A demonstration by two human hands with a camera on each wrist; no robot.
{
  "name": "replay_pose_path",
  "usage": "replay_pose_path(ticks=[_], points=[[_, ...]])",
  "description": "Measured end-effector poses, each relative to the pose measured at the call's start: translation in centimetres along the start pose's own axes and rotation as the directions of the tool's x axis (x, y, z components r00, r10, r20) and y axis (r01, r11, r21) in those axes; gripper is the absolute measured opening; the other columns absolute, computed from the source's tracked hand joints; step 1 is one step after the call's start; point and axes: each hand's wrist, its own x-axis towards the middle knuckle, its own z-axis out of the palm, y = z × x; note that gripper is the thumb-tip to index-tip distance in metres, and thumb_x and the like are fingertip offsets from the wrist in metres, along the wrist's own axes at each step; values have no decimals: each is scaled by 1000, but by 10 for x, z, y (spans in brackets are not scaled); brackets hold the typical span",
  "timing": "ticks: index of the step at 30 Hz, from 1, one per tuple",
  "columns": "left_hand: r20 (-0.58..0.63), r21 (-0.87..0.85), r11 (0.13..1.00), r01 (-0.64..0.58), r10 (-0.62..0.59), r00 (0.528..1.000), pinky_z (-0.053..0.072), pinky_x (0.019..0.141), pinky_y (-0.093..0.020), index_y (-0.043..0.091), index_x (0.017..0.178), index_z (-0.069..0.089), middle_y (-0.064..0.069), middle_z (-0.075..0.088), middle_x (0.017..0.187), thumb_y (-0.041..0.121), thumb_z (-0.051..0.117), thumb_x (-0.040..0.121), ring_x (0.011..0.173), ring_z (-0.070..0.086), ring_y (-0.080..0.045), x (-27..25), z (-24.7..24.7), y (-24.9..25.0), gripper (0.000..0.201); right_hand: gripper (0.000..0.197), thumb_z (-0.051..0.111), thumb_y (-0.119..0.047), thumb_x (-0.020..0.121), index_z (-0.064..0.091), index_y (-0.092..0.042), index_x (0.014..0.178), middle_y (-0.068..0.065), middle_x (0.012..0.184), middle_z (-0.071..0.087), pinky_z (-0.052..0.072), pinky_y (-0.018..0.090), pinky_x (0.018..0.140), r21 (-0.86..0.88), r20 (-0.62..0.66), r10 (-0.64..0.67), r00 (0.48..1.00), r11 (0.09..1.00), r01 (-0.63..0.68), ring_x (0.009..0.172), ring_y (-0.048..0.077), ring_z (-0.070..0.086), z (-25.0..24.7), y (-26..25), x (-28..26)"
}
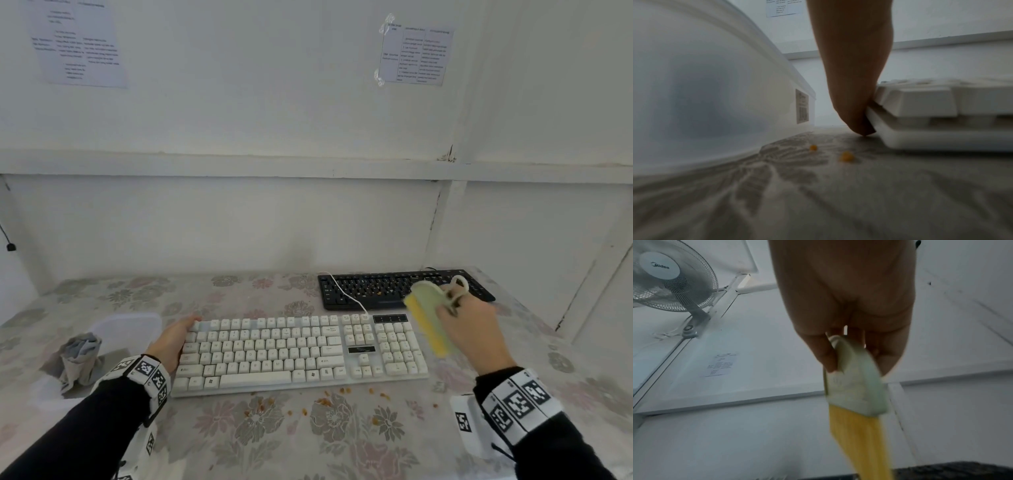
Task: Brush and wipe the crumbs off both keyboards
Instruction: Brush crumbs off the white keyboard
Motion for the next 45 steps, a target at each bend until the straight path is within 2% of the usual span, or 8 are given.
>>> replay_pose_path(ticks=[7,12,17,25,34,37,41,45], points=[[-95,-4,999,-44,44,995,49,87,-45,18,88,58,-14,62,79,37,49,91,75,58,-30,-2,2,1,21,6,59,-11,87,58,-5,89,1,66,55,32,10,43,169,-11,108,994,980,-104,55,3,47,34,-15,6],[-81,-10,999,-53,52,995,48,63,-34,19,69,56,-7,59,52,30,44,94,57,56,-26,-13,8,4,29,20,64,-1,79,48,-12,70,-1,63,49,32,12,43,168,93,145,985,973,-159,53,7,44,32,-9,-10],[-88,-2,994,-105,105,991,48,66,-35,18,69,57,-7,58,55,29,42,95,57,55,-26,-19,7,5,32,24,63,-1,76,44,-10,64,5,59,48,34,21,46,184,163,198,966,956,-227,52,14,43,28,-10,-21],[-47,7,987,-161,161,986,49,67,-36,16,74,60,-11,59,62,28,43,96,58,57,-26,-25,6,4,30,11,56,-11,90,48,-18,90,0,73,57,39,11,40,229,19,-57,998,972,51,59,3,50,34,-29,-12],[-86,-16,984,-175,173,981,50,71,-39,15,80,66,-13,63,65,29,43,92,63,59,-29,-26,6,4,29,14,52,-9,85,59,1,90,8,62,52,49,31,57,83,282,162,946,978,-192,56,20,48,30,-21,-17],[-88,-41,985,-168,164,983,49,69,-36,16,82,66,-13,63,70,27,39,94,64,59,-29,-26,6,3,32,10,52,-9,88,49,-9,78,3,60,50,40,19,42,145,199,67,978,985,-97,49,14,44,31,-38,-18],[-88,-47,987,-155,151,985,50,70,-36,16,81,66,-13,62,69,24,40,94,64,58,-29,-27,6,4,30,7,51,-12,92,46,-16,91,2,70,59,41,11,36,312,54,-152,987,941,128,52,9,55,44,-65,-20],[-91,-55,988,-144,139,986,51,74,-39,15,81,66,-13,63,69,25,40,93,64,59,-29,-27,5,4,30,9,49,-14,93,43,-19,90,-1,67,55,38,13,37,230,161,-170,972,964,130,52,8,51,62,-68,-19]])
